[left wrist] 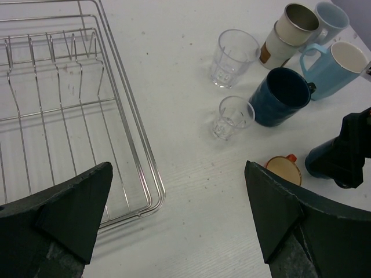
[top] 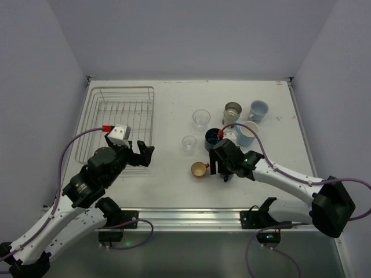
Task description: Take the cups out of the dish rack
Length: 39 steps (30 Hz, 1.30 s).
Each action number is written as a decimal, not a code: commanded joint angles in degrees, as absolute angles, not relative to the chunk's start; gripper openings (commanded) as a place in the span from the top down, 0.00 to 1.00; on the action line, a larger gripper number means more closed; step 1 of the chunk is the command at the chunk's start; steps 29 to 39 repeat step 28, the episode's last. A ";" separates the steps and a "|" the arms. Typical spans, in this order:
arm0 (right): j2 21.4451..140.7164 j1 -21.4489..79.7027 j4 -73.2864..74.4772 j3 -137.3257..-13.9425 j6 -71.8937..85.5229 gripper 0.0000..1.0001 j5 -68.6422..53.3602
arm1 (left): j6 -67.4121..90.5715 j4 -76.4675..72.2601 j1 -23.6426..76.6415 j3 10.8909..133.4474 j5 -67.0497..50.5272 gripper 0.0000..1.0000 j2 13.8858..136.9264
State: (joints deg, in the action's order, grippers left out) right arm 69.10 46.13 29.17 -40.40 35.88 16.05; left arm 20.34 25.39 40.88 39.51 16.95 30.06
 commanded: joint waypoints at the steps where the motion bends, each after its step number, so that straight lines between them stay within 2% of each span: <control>1: 62.34 46.41 30.32 -44.38 35.33 0.15 18.46 | 19.25 25.14 40.43 39.90 18.98 0.00 30.32; 2: 60.92 46.41 30.76 -44.56 34.98 0.11 18.54 | 19.25 25.05 40.43 39.90 19.25 0.00 30.32; 3: 59.43 46.49 31.37 -45.00 34.98 0.01 18.63 | 19.34 25.05 40.52 39.90 19.86 0.00 30.32; 10: 39.23 46.49 31.03 -46.05 33.14 0.01 15.57 | 20.30 23.65 40.52 41.57 18.82 0.00 27.87; 15: 21.75 46.49 30.50 -50.87 29.89 0.01 18.80 | 18.90 21.62 40.60 51.73 14.51 0.00 27.50; 18: 16.20 46.49 30.67 -53.87 26.99 0.01 22.67 | 17.23 22.41 40.52 59.90 13.97 0.00 29.35; 23: 11.87 46.49 31.29 -57.66 24.44 0.01 27.68 | 15.56 21.27 40.61 65.30 14.06 0.00 29.89; 28: 8.35 46.49 29.89 -55.46 24.69 0.01 27.95 | 15.56 20.66 40.60 62.93 17.13 0.00 28.92; 39: 8.35 46.49 29.89 -55.46 24.69 0.01 27.95 | 15.56 20.66 40.60 62.93 17.13 0.00 28.92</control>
